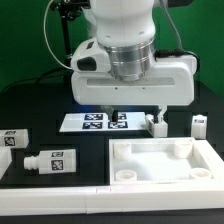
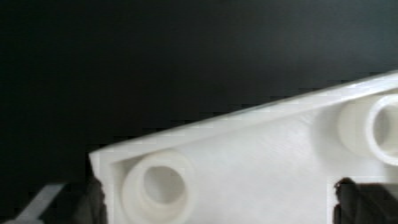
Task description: Assemble one leg
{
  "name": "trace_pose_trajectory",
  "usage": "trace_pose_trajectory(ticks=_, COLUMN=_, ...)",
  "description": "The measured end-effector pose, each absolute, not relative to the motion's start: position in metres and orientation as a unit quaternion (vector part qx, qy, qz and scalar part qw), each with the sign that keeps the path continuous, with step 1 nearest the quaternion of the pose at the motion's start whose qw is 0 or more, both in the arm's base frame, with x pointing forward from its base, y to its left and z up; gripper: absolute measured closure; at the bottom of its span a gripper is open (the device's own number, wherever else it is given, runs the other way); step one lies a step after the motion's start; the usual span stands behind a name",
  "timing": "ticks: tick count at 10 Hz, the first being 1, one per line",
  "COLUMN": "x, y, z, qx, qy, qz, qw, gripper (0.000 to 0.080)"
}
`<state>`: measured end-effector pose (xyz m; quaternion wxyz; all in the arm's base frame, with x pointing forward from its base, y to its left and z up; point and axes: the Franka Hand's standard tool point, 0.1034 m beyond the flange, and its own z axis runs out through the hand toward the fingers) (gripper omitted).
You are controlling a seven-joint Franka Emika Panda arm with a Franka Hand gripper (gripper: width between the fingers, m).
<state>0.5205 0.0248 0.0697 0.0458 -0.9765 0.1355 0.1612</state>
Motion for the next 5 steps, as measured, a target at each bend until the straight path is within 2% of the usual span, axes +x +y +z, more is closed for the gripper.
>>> trace_pose_trajectory(ticks=1, x=0.518, y=0.031, z=0.07, qx=-0.974, qy=0.145, qz=0.167, qw=0.043, gripper=0.0151)
trace_pose_trajectory(ticks=3, x=0.481, y=0.08, z=0.074, qx=-0.956, qy=0.142, qz=0.254, qw=0.027, gripper=0.0151)
trace_pose_trajectory(ticks=5, x=0.46, y=0.086, z=0.064, qx=-0.946, qy=0.137, qz=0.295, qw=0.02, gripper=0.0151)
